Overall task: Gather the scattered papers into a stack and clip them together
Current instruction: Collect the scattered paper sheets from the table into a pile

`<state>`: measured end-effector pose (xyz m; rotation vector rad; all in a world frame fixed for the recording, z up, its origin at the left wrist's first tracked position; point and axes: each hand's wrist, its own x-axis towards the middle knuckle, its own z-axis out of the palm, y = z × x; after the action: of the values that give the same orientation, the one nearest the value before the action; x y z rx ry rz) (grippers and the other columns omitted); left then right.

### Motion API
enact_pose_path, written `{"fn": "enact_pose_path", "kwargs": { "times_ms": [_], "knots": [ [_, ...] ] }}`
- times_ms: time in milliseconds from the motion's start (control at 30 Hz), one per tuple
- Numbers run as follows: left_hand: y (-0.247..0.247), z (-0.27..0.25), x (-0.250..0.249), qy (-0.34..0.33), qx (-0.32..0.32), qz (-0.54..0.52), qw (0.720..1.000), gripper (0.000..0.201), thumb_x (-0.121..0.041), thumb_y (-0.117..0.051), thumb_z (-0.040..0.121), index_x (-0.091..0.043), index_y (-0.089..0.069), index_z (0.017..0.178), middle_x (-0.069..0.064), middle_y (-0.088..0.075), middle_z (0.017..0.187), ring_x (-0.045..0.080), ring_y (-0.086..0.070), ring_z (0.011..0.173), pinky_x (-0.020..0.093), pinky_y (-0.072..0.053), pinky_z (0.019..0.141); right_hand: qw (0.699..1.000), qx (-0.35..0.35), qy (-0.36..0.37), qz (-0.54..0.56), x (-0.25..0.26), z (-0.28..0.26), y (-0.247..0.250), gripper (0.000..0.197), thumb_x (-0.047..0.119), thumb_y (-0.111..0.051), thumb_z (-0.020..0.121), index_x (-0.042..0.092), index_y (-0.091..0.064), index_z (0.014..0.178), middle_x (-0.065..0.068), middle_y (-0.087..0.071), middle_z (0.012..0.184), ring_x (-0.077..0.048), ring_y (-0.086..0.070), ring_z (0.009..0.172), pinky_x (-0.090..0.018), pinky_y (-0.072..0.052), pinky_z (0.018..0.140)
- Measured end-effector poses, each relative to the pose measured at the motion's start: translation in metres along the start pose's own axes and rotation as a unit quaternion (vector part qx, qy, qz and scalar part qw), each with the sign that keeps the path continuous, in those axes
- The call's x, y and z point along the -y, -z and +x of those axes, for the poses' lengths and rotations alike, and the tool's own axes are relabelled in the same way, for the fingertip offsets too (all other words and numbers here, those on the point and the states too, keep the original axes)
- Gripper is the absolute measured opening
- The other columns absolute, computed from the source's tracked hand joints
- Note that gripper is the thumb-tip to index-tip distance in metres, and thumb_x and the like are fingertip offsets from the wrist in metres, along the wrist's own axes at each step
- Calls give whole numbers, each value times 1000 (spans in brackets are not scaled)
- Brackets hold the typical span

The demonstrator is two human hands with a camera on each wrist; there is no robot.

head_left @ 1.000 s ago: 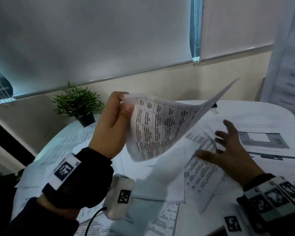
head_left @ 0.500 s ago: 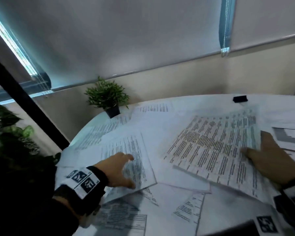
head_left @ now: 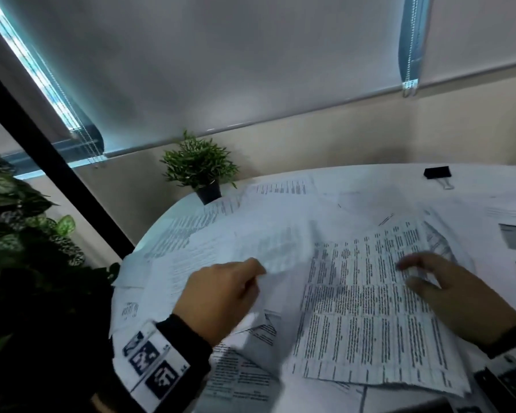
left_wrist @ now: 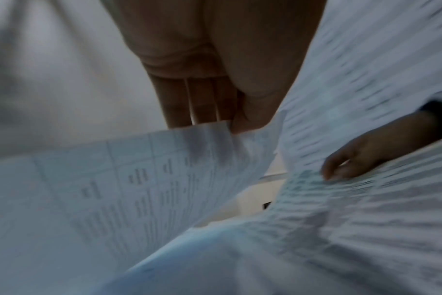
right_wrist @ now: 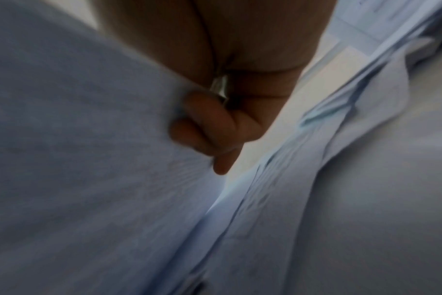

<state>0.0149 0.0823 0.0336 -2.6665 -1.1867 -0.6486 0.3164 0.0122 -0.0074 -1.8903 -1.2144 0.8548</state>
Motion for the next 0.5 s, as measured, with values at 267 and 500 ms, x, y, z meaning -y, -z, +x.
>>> {"fn": "enact_pose_path", "kwargs": {
  "times_ms": [267, 500],
  "knots": [
    [-31, 7, -91, -215, 124, -89, 965, 15, -28, -62, 84, -26, -66, 98, -8, -70, 83, 17, -68, 71, 23, -51, 51, 983, 88, -57, 149, -1, 0, 0, 20, 22, -70, 78, 12, -68, 96, -8, -75, 80, -29, -72, 72, -43, -55, 73],
    [-39, 21, 1, 255, 212, -10, 944, 50, -58, -52, 86, -27, -49, 125, -2, -57, 122, 19, -53, 115, 35, -47, 92, 997, -12, -54, 53, -91, 51, 7, 99, 54, -89, 35, 15, -52, 119, -6, -69, 95, -29, -69, 80, -50, -56, 77]
  ]
}}
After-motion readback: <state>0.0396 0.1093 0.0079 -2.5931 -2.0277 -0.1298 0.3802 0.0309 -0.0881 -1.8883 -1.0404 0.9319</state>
